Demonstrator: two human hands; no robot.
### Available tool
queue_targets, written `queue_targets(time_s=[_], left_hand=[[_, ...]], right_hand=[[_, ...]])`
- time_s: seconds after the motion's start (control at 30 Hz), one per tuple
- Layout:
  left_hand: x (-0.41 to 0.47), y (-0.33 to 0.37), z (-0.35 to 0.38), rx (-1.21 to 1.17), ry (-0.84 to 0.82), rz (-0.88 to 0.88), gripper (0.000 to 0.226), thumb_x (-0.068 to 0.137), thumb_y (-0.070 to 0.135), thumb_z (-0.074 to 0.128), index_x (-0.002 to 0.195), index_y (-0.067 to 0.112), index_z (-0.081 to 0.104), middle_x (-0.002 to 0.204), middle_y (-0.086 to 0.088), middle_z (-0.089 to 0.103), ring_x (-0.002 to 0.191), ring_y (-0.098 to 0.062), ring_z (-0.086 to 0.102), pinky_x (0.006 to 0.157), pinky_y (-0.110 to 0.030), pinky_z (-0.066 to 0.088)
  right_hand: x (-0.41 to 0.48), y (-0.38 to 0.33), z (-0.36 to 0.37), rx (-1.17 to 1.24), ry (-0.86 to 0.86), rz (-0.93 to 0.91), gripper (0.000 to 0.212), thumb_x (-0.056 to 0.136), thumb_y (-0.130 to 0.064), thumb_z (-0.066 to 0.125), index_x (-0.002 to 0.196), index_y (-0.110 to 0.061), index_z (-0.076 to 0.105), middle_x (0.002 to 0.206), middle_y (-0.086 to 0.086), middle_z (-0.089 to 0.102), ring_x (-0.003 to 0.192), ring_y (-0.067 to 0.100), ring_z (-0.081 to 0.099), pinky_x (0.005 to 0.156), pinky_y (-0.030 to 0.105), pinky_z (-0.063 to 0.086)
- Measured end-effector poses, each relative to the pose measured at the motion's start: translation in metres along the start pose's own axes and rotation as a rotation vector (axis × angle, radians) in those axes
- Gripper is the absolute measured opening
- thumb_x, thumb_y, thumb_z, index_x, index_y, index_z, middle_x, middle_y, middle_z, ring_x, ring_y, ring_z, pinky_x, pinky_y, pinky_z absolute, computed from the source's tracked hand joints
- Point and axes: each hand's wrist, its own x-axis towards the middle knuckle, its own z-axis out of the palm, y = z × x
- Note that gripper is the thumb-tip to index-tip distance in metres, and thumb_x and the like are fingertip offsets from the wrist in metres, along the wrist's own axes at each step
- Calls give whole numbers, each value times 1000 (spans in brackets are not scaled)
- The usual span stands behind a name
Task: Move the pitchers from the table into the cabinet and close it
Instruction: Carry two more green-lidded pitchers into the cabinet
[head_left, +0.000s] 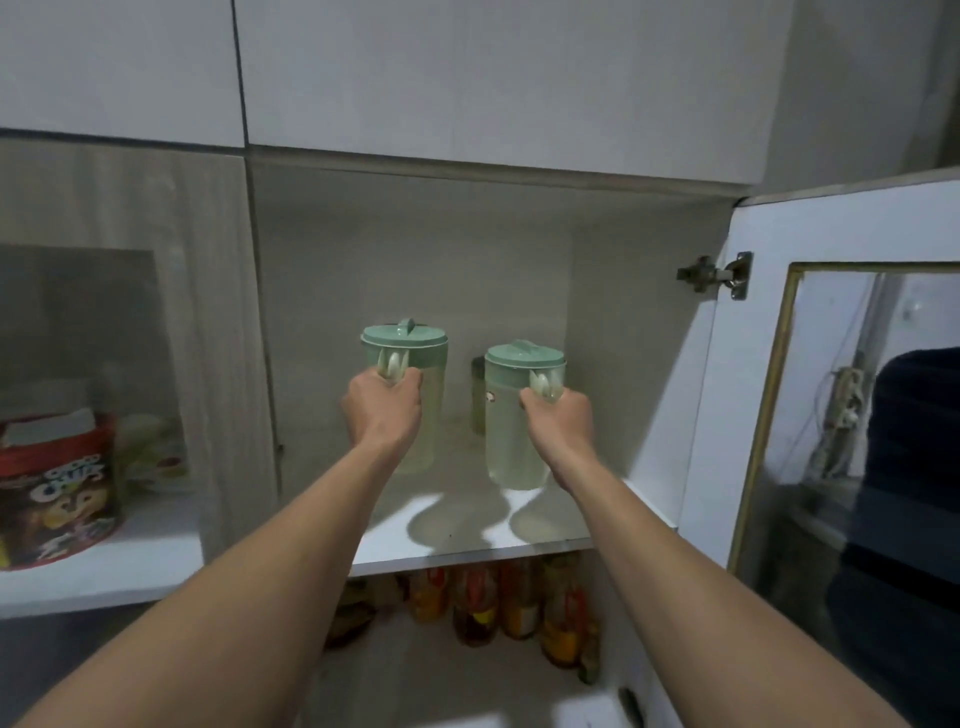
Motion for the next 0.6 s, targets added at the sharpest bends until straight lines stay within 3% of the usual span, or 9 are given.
queue_targets(time_s=[0.17, 0.3, 0.43, 0.53, 0.6], left_hand=[[38, -17, 29, -4, -6, -33, 27, 80, 33, 61, 72, 8, 68, 73, -14, 68, 76, -35, 67, 70, -40, 55], [66, -36, 55, 29, 17, -50, 26, 83, 33, 62, 82, 8, 72, 81, -16, 69, 80, -36, 66, 71, -38, 54], [101, -66, 90, 15, 30, -66, 18, 84, 27, 62, 72, 14, 66, 81, -14, 69, 80, -35, 65, 70, -36, 53], [122, -91, 108, 101, 73, -47, 24, 89, 31, 57, 87, 11, 69, 91, -14, 71, 86, -35, 64, 69, -29, 42], [141, -112, 123, 151, 117, -72, 30, 90, 37, 57, 92, 9, 69, 97, -16, 70, 90, -35, 65, 74, -31, 47]], right_hand=[[33, 15, 18, -12, 9, 14, 16, 85, -21, 63, 70, -14, 65, 63, 0, 60, 59, 19, 53, 58, 30, 40], [62, 31, 39, -41, -1, 30, 15, 88, -26, 61, 79, -14, 66, 65, -1, 61, 58, 19, 56, 53, 28, 40], [101, 52, 70, -30, -29, 18, 16, 91, -25, 62, 77, -17, 59, 65, -1, 57, 58, 18, 54, 55, 28, 41], [126, 73, 95, -21, -52, -2, 21, 92, -20, 63, 72, -18, 59, 67, -3, 58, 59, 12, 52, 53, 25, 38], [149, 90, 116, -88, -108, -39, 28, 95, -20, 60, 67, -16, 57, 65, -2, 57, 56, 9, 49, 50, 22, 37]])
